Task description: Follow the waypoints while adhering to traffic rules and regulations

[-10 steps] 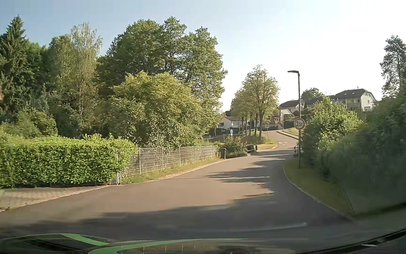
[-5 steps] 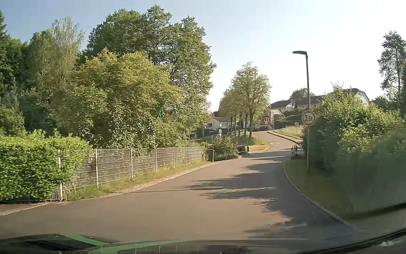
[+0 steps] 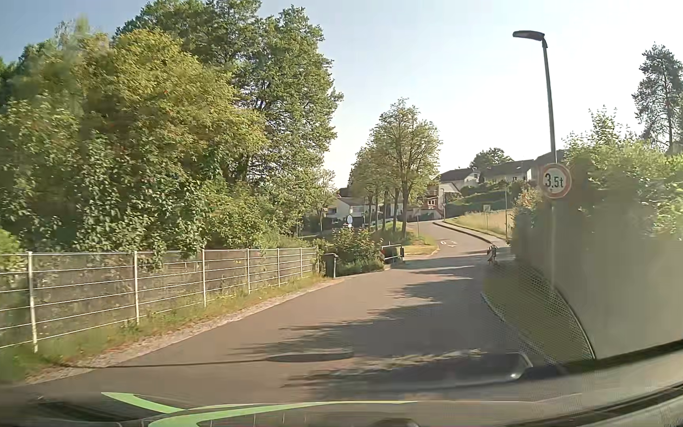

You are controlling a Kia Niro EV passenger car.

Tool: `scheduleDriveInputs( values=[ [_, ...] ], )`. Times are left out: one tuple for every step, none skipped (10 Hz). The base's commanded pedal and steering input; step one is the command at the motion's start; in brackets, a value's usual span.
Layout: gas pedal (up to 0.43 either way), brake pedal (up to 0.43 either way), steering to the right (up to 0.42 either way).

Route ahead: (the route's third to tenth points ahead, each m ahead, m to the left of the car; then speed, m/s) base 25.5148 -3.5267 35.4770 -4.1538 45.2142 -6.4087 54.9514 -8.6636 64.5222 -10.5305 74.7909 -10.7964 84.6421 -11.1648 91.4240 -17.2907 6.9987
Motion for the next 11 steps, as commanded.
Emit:
scheduleDriveInputs(
  values=[
    [0.059,0.000,0.055],
    [0.059,0.000,0.055],
    [0.059,0.000,0.055],
    [0.059,0.000,0.055],
    [0.059,0.000,0.056],
    [0.059,0.000,0.056],
    [0.059,0.000,0.058],
    [0.059,0.000,0.058],
    [0.059,0.000,0.058],
    [0.059,0.000,0.058],
    [0.059,0.000,0.058]
  ],
)
